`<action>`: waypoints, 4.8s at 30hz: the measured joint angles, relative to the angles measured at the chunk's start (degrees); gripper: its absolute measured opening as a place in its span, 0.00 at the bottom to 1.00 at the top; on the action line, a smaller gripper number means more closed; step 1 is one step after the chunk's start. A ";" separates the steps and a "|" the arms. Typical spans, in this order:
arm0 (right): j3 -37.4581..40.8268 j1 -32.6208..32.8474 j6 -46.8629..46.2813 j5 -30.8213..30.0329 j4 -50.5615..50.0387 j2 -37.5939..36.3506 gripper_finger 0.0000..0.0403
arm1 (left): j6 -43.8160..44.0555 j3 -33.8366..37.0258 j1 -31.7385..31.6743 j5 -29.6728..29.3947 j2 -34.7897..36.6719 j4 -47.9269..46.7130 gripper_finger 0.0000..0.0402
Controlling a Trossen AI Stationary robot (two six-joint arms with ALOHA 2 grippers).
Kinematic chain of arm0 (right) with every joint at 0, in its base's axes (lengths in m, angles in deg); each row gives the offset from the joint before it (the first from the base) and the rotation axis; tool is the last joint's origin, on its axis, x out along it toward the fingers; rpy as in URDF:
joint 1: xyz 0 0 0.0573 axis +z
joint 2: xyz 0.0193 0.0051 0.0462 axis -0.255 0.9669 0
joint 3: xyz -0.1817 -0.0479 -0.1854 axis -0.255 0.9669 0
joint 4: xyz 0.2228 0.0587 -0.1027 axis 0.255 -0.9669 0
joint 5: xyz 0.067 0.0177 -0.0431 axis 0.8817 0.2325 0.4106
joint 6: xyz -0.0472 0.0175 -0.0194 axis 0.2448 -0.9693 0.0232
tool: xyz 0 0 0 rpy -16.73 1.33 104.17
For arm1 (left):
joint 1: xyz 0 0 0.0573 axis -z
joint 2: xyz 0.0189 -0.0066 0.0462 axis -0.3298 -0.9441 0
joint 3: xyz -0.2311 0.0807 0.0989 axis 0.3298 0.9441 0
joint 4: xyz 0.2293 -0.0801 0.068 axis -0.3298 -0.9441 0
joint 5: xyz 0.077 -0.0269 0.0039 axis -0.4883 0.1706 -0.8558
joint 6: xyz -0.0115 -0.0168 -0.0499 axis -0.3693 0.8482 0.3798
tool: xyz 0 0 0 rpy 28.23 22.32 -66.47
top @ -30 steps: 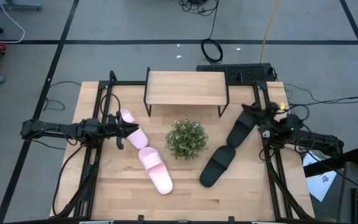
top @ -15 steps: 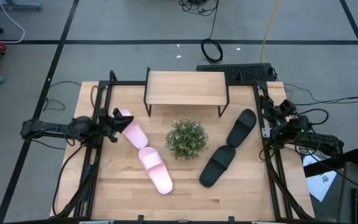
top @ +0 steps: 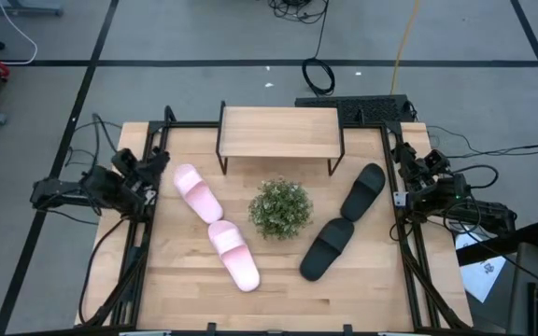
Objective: Pick and place slides into the shelf
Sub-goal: Put the top pink slide on the shelf
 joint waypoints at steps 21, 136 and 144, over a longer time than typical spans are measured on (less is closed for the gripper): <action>-11.11 0.00 10.87 3.08 -0.27 16.37 0.37 | 23.10 -61.69 4.95 -8.32 -49.98 -120.85 0.16; -11.26 0.00 10.19 2.60 0.00 17.98 0.37 | 30.47 -32.90 2.13 -15.91 -75.06 -103.10 0.62; -11.26 -0.02 10.19 2.57 0.04 20.34 0.37 | 32.61 -33.10 1.67 -17.85 -80.05 -103.35 0.62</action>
